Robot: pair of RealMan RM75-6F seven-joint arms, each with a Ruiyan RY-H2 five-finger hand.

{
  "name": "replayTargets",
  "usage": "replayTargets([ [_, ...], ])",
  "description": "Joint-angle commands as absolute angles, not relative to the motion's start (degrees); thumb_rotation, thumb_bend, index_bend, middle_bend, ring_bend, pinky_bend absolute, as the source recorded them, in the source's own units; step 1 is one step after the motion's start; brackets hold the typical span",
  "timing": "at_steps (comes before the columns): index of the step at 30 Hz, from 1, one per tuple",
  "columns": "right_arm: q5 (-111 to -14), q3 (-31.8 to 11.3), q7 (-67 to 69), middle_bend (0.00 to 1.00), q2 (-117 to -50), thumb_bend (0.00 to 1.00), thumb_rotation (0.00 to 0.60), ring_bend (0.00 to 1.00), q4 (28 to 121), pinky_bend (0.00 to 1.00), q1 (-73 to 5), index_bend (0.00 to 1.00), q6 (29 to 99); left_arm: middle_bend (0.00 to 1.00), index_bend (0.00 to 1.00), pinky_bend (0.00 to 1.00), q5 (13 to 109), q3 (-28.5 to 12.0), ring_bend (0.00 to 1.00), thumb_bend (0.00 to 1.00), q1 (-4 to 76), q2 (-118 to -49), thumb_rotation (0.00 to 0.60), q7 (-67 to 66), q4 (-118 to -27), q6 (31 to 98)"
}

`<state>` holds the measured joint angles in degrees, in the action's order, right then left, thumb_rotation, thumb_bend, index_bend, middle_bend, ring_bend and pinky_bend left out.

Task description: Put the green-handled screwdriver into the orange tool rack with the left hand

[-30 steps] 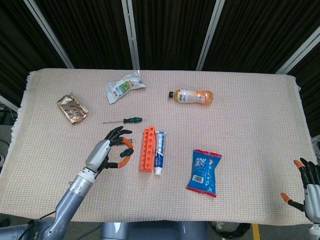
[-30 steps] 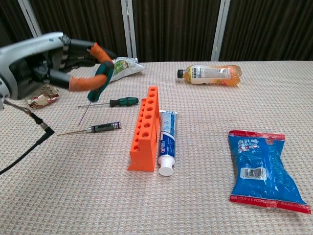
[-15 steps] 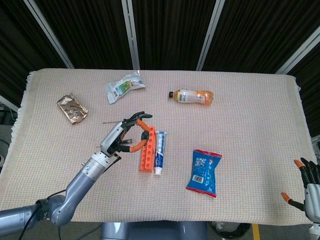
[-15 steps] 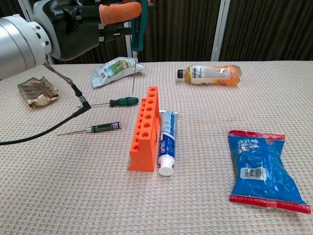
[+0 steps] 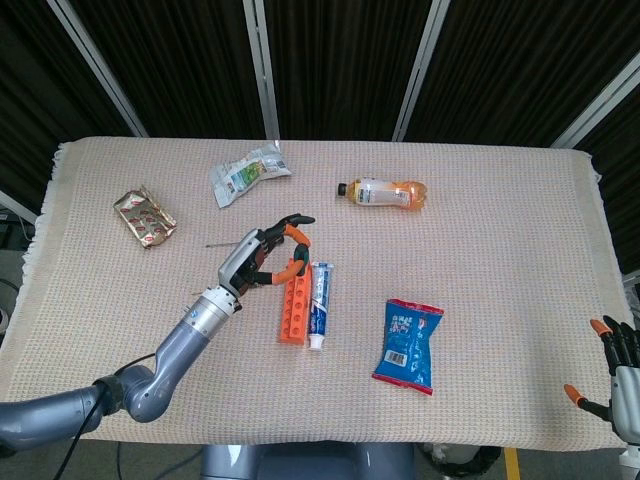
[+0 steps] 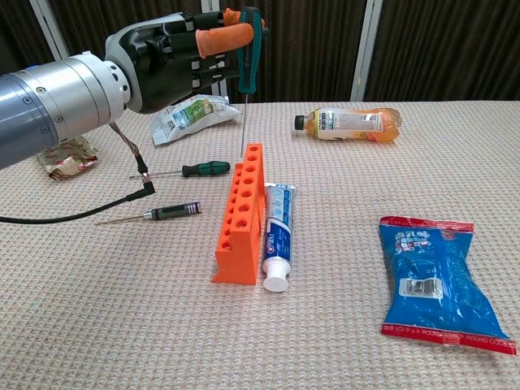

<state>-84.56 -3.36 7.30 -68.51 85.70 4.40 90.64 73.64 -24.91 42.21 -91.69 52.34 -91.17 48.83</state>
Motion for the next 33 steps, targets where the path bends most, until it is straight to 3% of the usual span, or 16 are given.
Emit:
replayTargets([
  [1,-84.5,-3.4,7.4,0.07,-68.5,0.0,0.6,0.0,85.7,0.01,4.4,0.11,90.5,0.15,0.62,0.0,74.5,-24.4,0.0,0.41,42.5,-92.5,0.6,52.5,-89.2,49.9],
  [33,-84.2,-3.6,8.9,0.07,-68.9,0.0,0.6,0.0,84.2,0.01,4.5,0.11,90.3,0.15,0.63,0.0,76.1,-19.8,0.0,0.41,43.2,-94.5,0.6,53.9,-84.7,52.4],
])
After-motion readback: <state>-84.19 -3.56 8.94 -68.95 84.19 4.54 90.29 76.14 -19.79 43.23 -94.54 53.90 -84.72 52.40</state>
